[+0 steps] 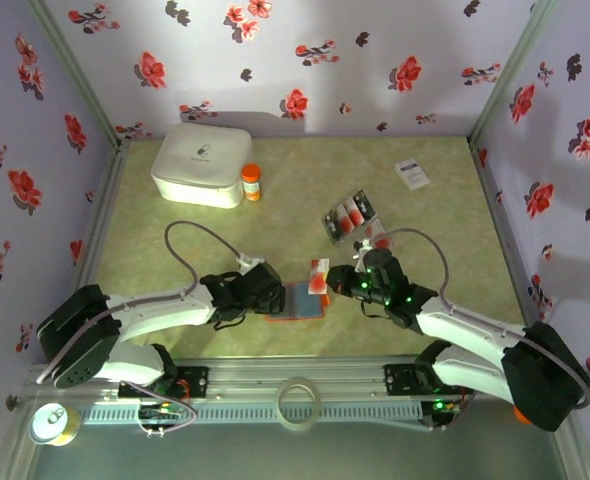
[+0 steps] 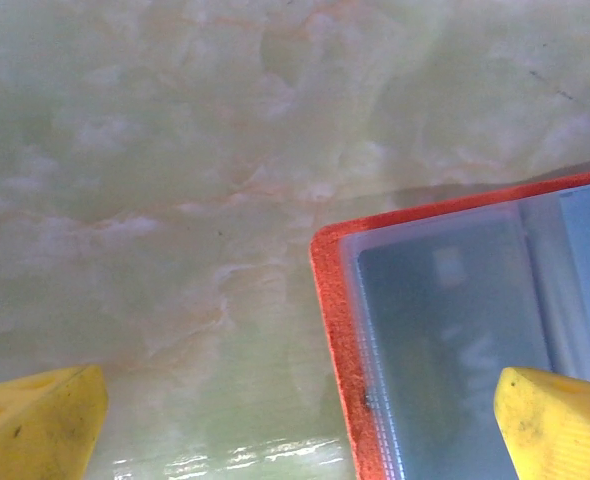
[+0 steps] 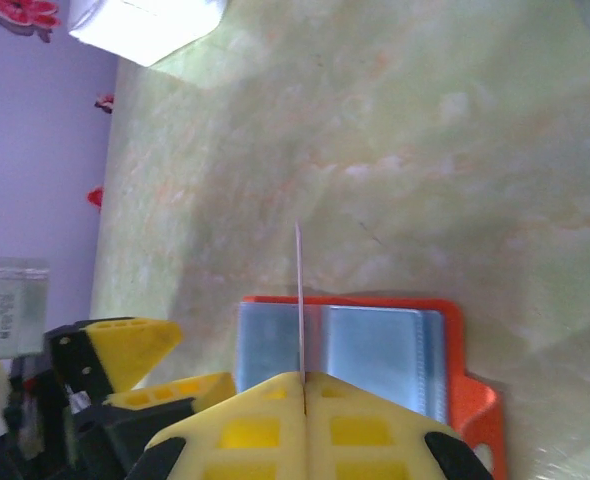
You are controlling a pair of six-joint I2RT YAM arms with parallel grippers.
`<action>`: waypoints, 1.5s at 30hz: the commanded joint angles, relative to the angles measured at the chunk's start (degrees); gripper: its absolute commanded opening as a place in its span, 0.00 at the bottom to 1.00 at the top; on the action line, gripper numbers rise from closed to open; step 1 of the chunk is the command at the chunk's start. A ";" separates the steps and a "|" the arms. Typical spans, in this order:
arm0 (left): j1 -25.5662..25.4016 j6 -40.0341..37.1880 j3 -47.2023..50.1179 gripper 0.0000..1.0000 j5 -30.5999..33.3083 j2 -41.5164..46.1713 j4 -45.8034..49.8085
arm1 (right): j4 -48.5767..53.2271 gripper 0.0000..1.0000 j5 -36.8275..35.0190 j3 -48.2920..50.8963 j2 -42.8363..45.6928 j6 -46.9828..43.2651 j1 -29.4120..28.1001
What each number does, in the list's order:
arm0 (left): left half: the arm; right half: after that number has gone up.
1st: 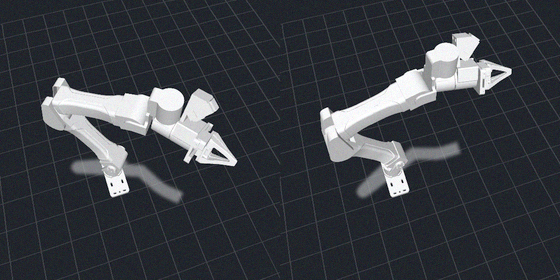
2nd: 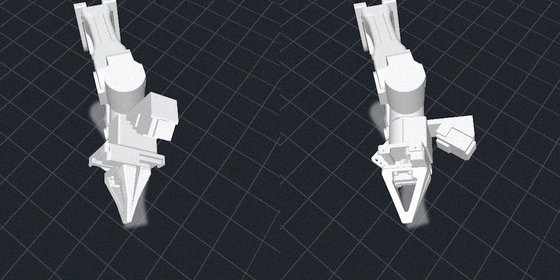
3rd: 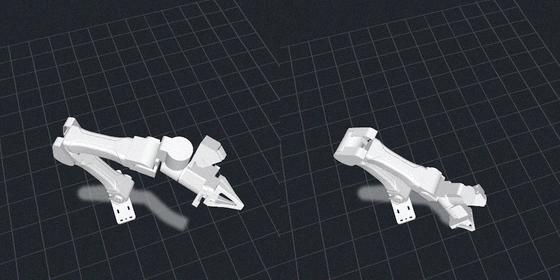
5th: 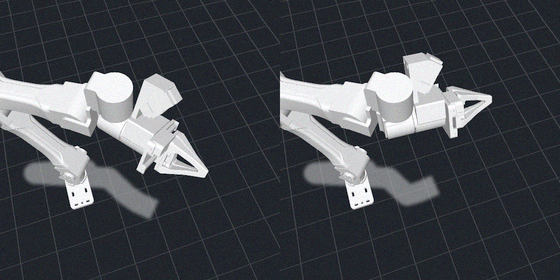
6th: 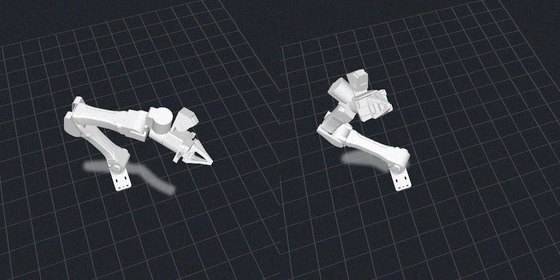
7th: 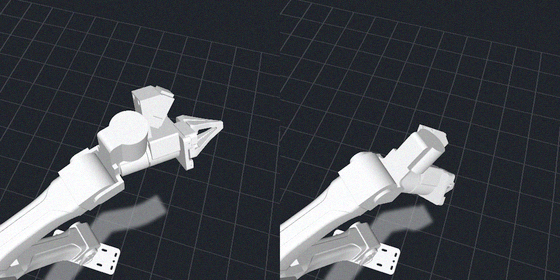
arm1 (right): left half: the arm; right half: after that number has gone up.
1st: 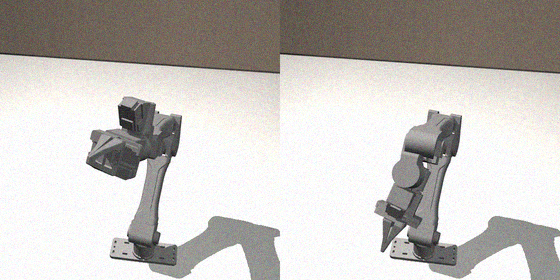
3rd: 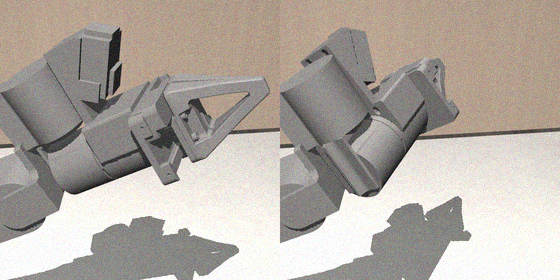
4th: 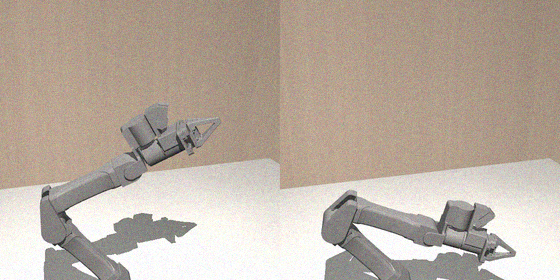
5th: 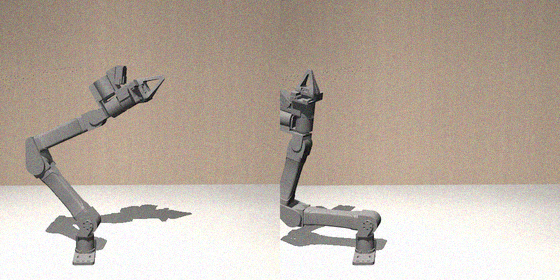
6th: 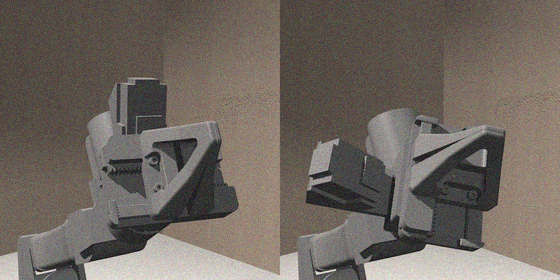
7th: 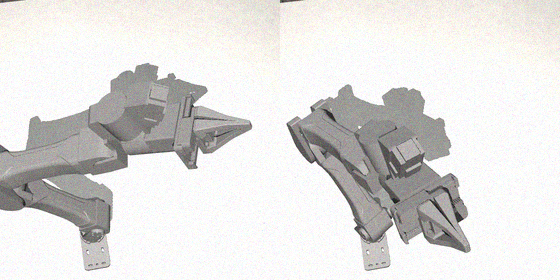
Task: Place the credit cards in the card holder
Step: Pick up the credit card from the storage box, then insert the credit card into the card slot.
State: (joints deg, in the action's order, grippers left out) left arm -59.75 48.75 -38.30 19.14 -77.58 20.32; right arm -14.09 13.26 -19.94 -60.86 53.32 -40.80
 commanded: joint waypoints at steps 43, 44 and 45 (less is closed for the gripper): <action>-0.55 2.58 4.89 1.00 4.51 -1.87 0.60 | -26.16 0.00 -5.57 1.75 -20.42 4.95 -9.90; -0.56 2.69 4.90 1.00 4.44 -1.85 0.61 | -26.17 0.00 -5.61 1.75 -20.61 4.95 -9.94; -0.57 2.60 4.90 1.00 4.44 -1.96 0.59 | -26.26 0.00 -5.69 1.76 -20.82 5.03 -9.98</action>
State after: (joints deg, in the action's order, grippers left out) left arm -59.81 50.48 -34.33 21.93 -78.81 20.18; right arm -37.87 8.95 -17.72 -80.82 57.67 -50.28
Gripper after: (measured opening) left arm 0.998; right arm 0.063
